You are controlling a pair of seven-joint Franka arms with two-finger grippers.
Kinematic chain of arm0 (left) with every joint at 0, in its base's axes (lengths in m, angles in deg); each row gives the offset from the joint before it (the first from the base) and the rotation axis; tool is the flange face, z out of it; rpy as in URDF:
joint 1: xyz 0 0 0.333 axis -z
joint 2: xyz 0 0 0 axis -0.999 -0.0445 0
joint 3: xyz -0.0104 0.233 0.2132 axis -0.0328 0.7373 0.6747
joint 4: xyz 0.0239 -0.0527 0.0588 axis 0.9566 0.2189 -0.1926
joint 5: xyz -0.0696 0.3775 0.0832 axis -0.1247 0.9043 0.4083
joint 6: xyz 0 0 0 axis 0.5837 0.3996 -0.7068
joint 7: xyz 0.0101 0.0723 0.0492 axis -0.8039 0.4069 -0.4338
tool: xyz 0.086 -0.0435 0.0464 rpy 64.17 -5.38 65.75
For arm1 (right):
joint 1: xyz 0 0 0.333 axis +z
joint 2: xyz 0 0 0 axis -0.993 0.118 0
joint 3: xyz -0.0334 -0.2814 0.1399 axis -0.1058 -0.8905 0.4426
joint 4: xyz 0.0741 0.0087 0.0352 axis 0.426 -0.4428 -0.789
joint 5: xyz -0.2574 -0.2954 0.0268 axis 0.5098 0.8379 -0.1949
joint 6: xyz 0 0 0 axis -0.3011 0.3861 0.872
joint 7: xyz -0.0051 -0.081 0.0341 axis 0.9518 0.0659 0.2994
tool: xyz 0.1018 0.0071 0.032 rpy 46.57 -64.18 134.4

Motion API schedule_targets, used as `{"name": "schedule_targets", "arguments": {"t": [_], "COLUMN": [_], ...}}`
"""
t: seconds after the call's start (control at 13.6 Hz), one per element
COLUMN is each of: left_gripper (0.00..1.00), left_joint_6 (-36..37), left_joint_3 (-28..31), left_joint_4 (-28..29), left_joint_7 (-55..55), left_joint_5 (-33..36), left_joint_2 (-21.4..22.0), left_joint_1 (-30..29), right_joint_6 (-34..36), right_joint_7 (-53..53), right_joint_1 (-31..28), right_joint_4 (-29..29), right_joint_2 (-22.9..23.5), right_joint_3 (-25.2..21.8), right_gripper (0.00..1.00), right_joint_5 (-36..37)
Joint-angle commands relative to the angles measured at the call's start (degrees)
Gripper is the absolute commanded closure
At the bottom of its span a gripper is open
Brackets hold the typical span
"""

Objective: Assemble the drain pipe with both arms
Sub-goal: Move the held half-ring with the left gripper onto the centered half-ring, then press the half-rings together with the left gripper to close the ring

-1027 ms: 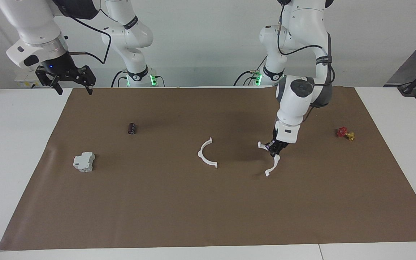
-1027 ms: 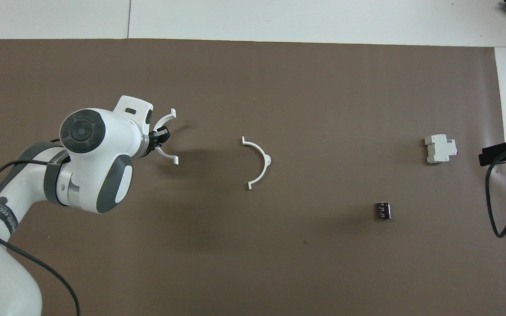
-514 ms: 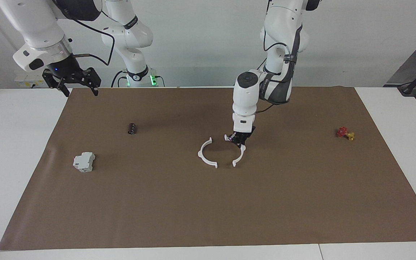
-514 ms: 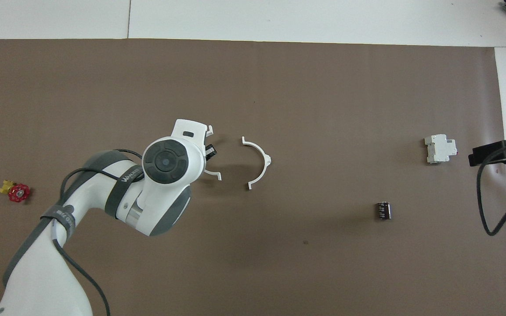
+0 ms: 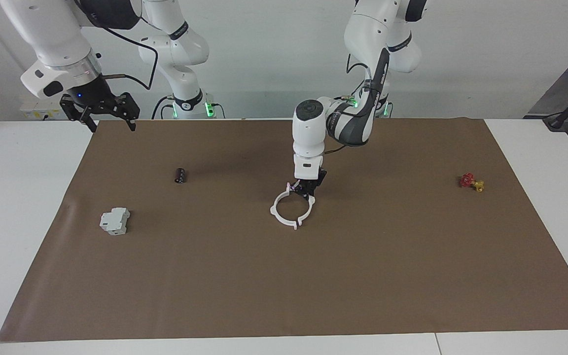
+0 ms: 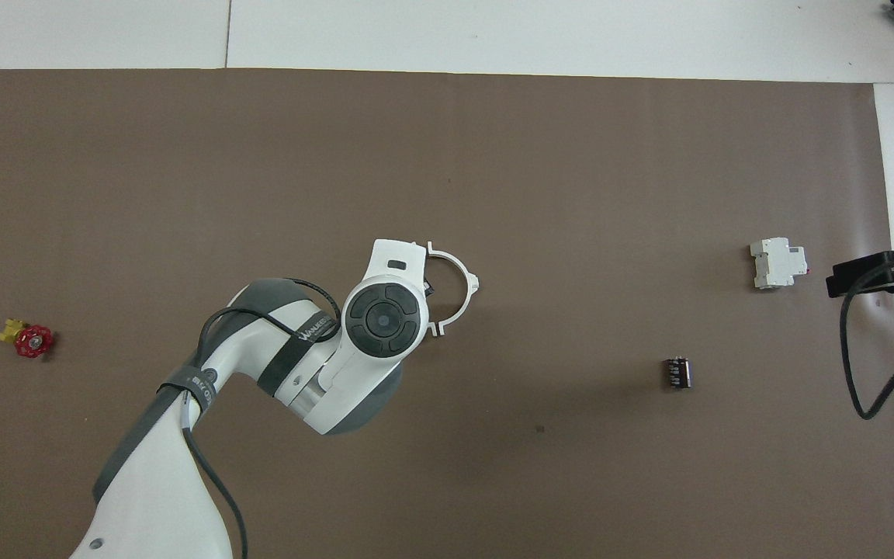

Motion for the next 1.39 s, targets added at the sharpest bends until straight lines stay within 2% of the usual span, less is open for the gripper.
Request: {"name": "schedule_targets", "arguments": {"t": [0.0, 0.73, 1.03, 1.32], "left_gripper": [1.0, 1.0, 1.0, 1.0], "left_joint_6": [0.02, -3.05, -6.3, -6.58], "left_joint_3": [0.88, 0.88, 0.79, 0.79], "left_joint_4": [-0.83, 0.05, 1.97, 2.07], "left_joint_7": [1.36, 1.01, 0.83, 0.74], "left_joint_5": [2.88, 3.06, 5.79, 5.88], "left_joint_2": [-1.04, -1.57, -1.84, -1.84], "left_joint_1": [0.85, 0.58, 1.11, 1.37], "right_joint_6": [-0.1, -0.19, -0.27, -0.27], "right_joint_7": [0.08, 0.08, 0.08, 0.08], "right_joint_1": [-0.18, -0.18, -0.18, -0.18], "right_joint_4": [-0.78, -0.78, -0.78, -0.78], "right_joint_2": [-0.66, -0.66, -0.66, -0.66], "right_joint_3": [0.2, 0.2, 0.2, 0.2], "right_gripper": [0.0, 0.0, 0.0, 0.0], "right_joint_5": [0.83, 0.83, 0.74, 0.74]}}
